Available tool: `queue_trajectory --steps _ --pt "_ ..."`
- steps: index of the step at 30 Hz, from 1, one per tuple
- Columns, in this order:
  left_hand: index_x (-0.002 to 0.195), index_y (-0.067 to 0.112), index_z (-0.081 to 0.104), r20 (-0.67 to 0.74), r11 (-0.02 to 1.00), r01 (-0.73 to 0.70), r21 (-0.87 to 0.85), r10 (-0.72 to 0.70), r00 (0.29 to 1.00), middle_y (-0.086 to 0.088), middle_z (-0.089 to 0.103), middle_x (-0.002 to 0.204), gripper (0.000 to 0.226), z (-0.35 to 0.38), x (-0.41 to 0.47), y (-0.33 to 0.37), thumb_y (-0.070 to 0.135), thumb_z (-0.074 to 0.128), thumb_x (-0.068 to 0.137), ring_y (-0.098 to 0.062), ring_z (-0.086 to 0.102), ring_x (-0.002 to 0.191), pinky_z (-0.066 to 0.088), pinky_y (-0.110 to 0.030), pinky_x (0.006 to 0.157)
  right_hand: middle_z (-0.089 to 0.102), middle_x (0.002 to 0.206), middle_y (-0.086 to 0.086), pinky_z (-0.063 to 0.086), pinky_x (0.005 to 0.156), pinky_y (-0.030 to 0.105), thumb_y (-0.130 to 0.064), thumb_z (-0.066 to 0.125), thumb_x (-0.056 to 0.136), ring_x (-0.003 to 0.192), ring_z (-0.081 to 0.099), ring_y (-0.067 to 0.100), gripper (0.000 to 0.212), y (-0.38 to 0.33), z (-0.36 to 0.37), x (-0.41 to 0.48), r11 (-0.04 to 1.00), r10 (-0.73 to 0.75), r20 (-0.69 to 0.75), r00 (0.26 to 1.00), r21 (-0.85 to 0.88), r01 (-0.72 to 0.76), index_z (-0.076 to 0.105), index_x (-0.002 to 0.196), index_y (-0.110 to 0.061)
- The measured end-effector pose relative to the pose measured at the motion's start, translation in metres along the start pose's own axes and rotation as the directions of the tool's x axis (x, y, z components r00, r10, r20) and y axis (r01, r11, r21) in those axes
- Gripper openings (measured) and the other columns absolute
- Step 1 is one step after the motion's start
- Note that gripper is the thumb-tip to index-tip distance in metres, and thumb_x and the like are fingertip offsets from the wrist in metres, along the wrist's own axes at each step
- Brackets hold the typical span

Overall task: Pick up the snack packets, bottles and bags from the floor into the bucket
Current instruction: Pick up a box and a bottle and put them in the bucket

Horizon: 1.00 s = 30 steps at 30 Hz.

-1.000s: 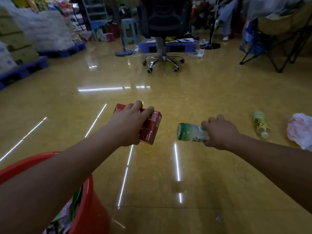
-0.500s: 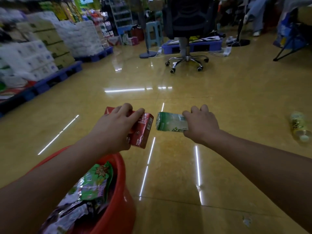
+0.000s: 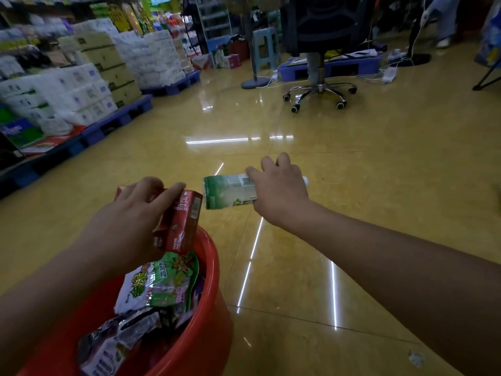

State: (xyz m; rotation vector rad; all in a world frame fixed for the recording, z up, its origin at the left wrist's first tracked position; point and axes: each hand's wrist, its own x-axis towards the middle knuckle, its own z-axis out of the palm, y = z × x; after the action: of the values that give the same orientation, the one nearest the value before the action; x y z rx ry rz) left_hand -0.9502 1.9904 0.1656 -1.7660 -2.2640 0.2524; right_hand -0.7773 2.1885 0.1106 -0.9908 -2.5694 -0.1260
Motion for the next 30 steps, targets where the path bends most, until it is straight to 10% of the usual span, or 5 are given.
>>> queue_trajectory --steps 13,20,30 --pt "0.151 0.043 0.009 0.006 0.967 0.136 -0.217 -0.138 0.99 0.005 0.028 0.139 0.119 0.016 -0.058 -0.024 0.046 0.085 0.059 -0.018 0.039 0.123 0.049 -0.03 0.081 0.049 0.122 0.005 0.035 0.091 0.042 -0.016 0.067 0.074 0.114 0.037 0.033 0.057 -0.053 0.006 0.01 0.992 -0.125 -0.077 0.989 0.006 0.126 0.049 0.128 -0.024" --pt "0.15 0.05 0.003 0.282 0.903 0.179 -0.389 -0.069 0.957 0.021 0.02 0.137 0.121 0.025 -0.091 -0.024 0.044 0.081 0.057 -0.005 0.041 0.116 0.055 -0.024 0.08 0.049 0.125 0.006 0.033 0.096 0.045 -0.015 0.065 0.075 0.115 0.037 0.034 0.058 -0.077 0.006 0.011 0.98 -0.197 -0.111 0.974 0.001 0.198 0.049 0.13 -0.024" --pt "0.15 0.042 0.002 0.499 1.0 0.009 -0.003 -0.006 0.867 -0.002 0.031 0.126 0.118 0.054 -0.087 0.013 0.07 0.064 0.054 -0.021 0.031 0.111 0.045 -0.037 0.09 0.047 0.125 0.009 0.035 0.093 0.049 -0.019 0.073 0.067 0.112 0.031 0.032 0.065 -0.124 0.004 0.0 0.93 -0.358 -0.147 0.922 0.024 0.366 0.052 0.128 -0.021"
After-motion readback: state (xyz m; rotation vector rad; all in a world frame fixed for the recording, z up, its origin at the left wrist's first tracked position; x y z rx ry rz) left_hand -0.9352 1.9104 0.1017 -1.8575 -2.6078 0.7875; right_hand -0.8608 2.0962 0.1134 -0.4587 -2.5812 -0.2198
